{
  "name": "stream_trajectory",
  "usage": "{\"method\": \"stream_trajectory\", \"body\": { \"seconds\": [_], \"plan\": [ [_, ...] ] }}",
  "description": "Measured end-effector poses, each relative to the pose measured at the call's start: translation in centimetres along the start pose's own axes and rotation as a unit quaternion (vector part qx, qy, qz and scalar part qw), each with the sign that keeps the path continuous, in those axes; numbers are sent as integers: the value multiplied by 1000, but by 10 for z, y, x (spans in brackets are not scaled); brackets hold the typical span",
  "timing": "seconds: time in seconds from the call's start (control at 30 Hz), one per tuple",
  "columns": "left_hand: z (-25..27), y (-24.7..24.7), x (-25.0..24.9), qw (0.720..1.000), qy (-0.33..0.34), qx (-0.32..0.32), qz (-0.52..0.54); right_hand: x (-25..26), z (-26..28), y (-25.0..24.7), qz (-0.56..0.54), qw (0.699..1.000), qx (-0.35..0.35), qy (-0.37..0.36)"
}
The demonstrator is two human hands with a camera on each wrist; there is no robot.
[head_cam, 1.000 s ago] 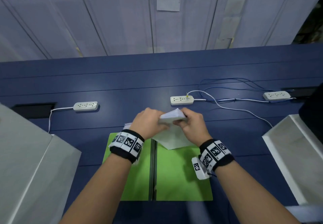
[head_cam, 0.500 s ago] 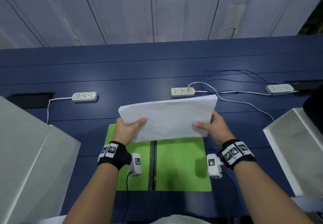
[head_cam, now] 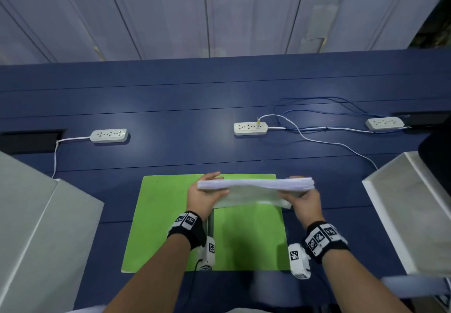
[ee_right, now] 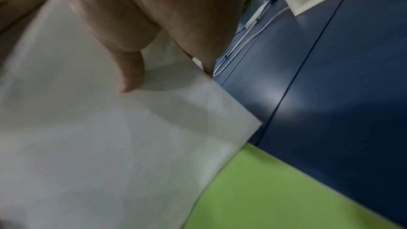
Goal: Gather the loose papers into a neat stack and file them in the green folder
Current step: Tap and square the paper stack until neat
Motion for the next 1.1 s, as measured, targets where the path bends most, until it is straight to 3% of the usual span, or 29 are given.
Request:
{"method": "stream_trajectory", "body": {
  "seconds": [0.17,0.27,0.37,0.47,0.6,0.83,0.97,1.03,1.1],
  "plan": [
    [-8,0,-23,997,8,-53,51,18,-14,-6,-19,997,-67,-19],
    [-6,3,-11,999,-1,-35,27,13,-10,-6,7,999,-33,-10],
    [1,10,-13,998,16,-30,44,8,-4,0,-55,998,-15,6],
    [2,12,-20,991,0,-90,99,12,-5,0,-122,989,-81,19],
    [1,7,-15,981,-33,-148,120,15,-7,-1,-105,977,-180,35],
    [-3,-2,-8,988,-13,-103,111,15,-11,-5,-132,976,-173,31],
    [2,2,-6,989,-11,-98,108,16,-11,-3,-95,978,-182,27],
    [5,5,-9,993,7,-69,96,16,-10,-6,-100,974,-201,27],
    [5,8,-4,998,18,-21,57,14,-11,-6,-130,976,-172,32]
  ]
}}
Point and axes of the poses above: each hand's wrist, its own z-axis away from the middle knuckle, its own y-axis out of the palm, x = y × z, the point moved 8 cm from there along -z, towards the middle knuckle, and after that the axes turned 5 degrees about -x, right-handed, at the moved point
